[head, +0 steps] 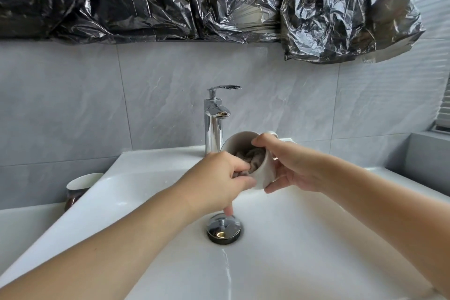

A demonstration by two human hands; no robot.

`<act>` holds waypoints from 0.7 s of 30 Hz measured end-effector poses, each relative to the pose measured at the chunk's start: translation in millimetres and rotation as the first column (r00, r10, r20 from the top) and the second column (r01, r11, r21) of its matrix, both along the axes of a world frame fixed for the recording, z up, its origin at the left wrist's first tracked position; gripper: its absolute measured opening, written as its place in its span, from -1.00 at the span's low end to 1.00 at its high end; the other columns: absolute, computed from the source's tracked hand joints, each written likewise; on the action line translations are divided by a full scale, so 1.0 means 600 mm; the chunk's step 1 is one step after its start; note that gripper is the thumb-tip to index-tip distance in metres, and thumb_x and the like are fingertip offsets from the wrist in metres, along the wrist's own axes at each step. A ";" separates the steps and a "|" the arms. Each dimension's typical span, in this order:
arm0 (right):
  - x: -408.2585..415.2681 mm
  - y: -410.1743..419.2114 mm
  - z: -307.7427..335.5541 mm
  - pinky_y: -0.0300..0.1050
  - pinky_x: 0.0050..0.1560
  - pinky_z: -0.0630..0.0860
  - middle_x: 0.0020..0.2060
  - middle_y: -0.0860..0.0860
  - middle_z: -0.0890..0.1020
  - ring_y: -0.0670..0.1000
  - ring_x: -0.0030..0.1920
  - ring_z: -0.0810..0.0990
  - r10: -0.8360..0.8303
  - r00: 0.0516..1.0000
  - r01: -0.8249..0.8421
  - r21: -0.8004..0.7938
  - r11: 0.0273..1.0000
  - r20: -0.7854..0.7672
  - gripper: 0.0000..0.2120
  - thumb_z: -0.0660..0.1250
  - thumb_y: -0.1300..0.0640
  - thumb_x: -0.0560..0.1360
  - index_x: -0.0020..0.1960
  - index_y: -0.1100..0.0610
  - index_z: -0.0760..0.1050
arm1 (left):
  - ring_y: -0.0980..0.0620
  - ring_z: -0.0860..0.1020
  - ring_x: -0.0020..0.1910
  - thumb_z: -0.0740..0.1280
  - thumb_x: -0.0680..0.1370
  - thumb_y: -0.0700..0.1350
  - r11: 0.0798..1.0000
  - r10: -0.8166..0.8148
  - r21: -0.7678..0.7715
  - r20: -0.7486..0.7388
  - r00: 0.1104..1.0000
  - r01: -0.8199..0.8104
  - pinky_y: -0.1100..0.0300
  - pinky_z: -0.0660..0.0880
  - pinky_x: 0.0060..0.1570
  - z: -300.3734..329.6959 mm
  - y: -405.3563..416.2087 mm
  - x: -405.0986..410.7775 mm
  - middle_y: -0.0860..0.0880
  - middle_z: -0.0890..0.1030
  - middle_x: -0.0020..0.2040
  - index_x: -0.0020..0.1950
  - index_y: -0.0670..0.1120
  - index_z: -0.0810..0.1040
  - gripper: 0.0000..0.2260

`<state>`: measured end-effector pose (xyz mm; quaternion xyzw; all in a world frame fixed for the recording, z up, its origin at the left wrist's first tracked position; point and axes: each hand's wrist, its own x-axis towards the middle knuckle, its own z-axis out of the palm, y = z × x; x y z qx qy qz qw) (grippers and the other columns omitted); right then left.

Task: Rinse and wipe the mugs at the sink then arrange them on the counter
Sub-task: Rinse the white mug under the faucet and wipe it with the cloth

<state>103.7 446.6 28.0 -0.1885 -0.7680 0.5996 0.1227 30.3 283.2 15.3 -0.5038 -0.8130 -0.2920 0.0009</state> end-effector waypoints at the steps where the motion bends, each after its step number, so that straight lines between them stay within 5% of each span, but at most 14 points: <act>1: -0.002 0.002 -0.001 0.18 -0.02 0.67 -0.11 0.11 0.66 0.13 -0.18 0.67 -0.019 1.000 0.019 -0.013 1.000 -0.017 -0.64 0.36 -0.13 0.47 0.10 0.12 0.58 | 0.01 0.63 -0.50 0.31 0.59 -0.08 0.999 0.021 0.033 -0.015 1.000 -0.020 0.09 0.43 -0.36 -0.003 0.005 0.005 -0.02 0.35 -0.43 -0.19 -0.16 0.48 -0.80; 5: -0.005 0.017 -0.004 0.19 -0.01 0.67 -0.04 0.14 0.64 0.16 -0.14 0.70 -0.013 0.999 0.009 -0.077 0.997 -0.047 -0.58 0.46 -0.12 0.40 0.12 0.15 0.58 | 0.02 0.62 -0.42 0.28 0.59 -0.10 1.000 0.016 -0.021 -0.225 0.974 -0.021 0.13 0.44 -0.31 0.007 0.001 0.000 -0.01 0.35 -0.47 -0.30 -0.09 0.39 -0.73; 10: 0.003 0.033 -0.001 0.15 0.15 0.62 0.08 0.28 0.65 0.24 -0.04 0.68 0.149 0.971 -0.138 -0.071 0.988 0.188 -0.18 0.49 -0.27 0.17 0.23 0.27 0.54 | 0.11 0.37 -0.40 0.31 0.59 -0.05 0.980 -0.105 -0.196 -0.448 0.888 0.017 0.10 0.36 -0.28 0.024 -0.022 -0.021 0.06 0.40 -0.44 -0.23 -0.01 0.45 -0.80; 14: 0.003 0.049 -0.003 0.14 0.02 0.64 -0.10 0.15 0.70 0.25 -0.08 0.68 0.151 0.980 -0.136 -0.117 0.984 0.127 -0.30 0.51 -0.24 0.26 0.24 0.19 0.57 | -0.02 0.54 -0.10 0.25 0.61 -0.02 0.973 -0.173 -0.226 -0.550 0.817 0.053 0.04 0.49 -0.10 0.023 -0.021 -0.028 0.07 0.63 -0.09 0.05 0.06 0.56 -0.89; 18: 0.002 0.047 -0.006 0.11 -0.08 0.65 0.01 0.09 0.66 0.19 -0.09 0.65 0.081 0.994 -0.075 -0.100 0.992 0.068 -0.48 0.38 -0.19 0.41 0.22 0.13 0.59 | 0.00 0.55 0.01 0.23 0.56 0.04 0.982 -0.071 -0.185 -0.506 0.860 -0.027 0.04 0.51 -0.05 0.021 -0.016 -0.031 0.12 0.62 0.05 0.13 0.13 0.52 -0.82; 21: -0.003 0.028 -0.005 0.10 -0.15 0.66 0.11 0.02 0.68 0.14 0.04 0.64 -0.004 1.000 0.003 -0.072 0.997 -0.021 -0.30 0.46 -0.25 0.14 0.19 0.07 0.60 | 0.02 0.58 -0.03 0.25 0.50 0.02 0.986 0.011 -0.155 -0.323 0.946 -0.064 0.03 0.55 -0.03 0.017 -0.013 -0.034 0.13 0.62 0.10 0.15 0.19 0.52 -0.77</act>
